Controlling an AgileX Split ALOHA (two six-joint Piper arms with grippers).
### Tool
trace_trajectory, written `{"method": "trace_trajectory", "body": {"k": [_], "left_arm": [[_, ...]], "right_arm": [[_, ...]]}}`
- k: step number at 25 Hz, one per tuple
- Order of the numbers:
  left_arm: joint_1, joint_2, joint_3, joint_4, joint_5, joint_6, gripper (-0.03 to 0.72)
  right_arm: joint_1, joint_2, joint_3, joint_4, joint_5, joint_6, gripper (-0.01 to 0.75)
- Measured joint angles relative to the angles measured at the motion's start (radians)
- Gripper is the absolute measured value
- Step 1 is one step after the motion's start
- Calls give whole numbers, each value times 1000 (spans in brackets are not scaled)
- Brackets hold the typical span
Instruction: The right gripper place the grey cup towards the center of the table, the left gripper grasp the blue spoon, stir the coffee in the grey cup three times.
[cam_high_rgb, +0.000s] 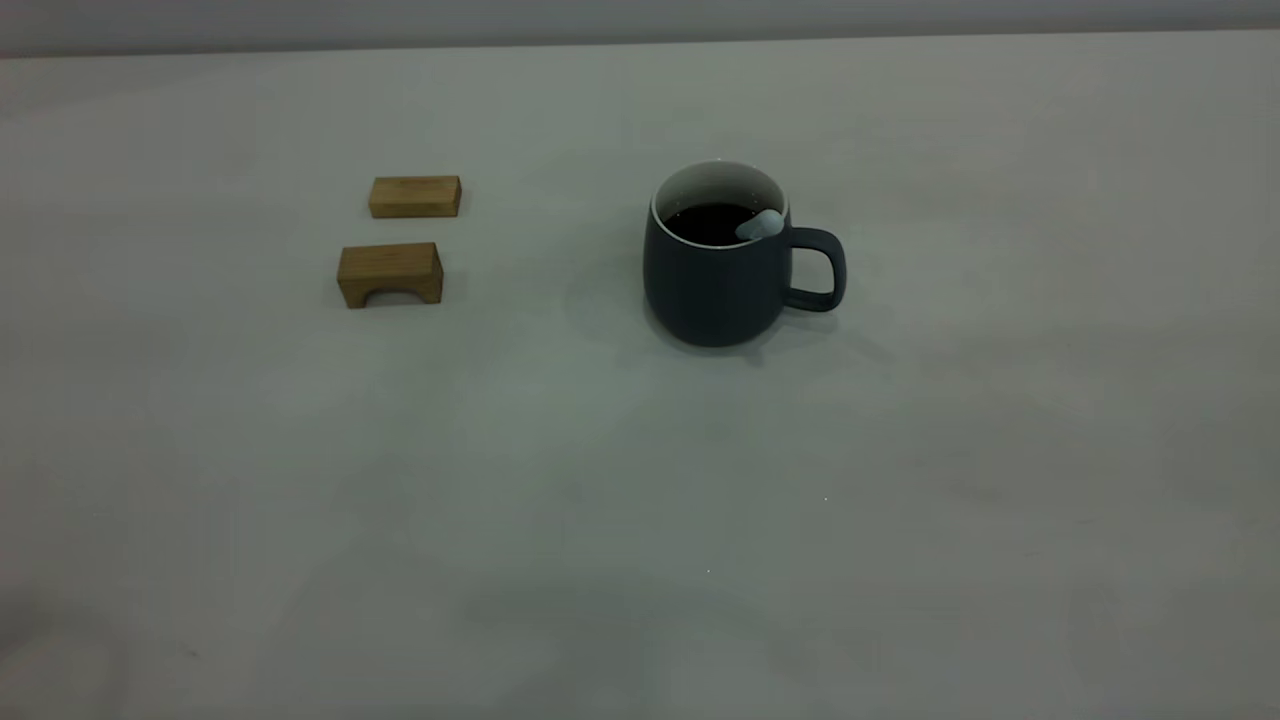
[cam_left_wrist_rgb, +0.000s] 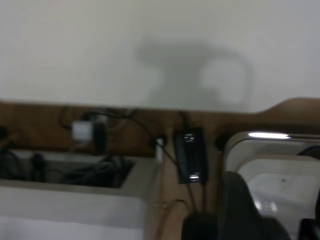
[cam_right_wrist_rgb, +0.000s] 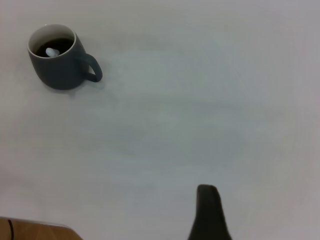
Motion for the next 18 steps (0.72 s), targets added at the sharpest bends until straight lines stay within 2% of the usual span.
{"method": "trace_trajectory", "body": {"k": [3,7,12,18], "left_arm": [[90,-202,104,-68,-19,106,446],[148,-419,166,-112,-59,210,446],[191,-572,166,-111,-63,223,446],[195,-724,183,-113,-48,223,446]], "right_arm": [[0,0,0,0,0,0,591],[-1,0,0,0,0,0,591],[-1,0,0,0,0,0,591],[-1,0,0,1,0,0,591]]}}
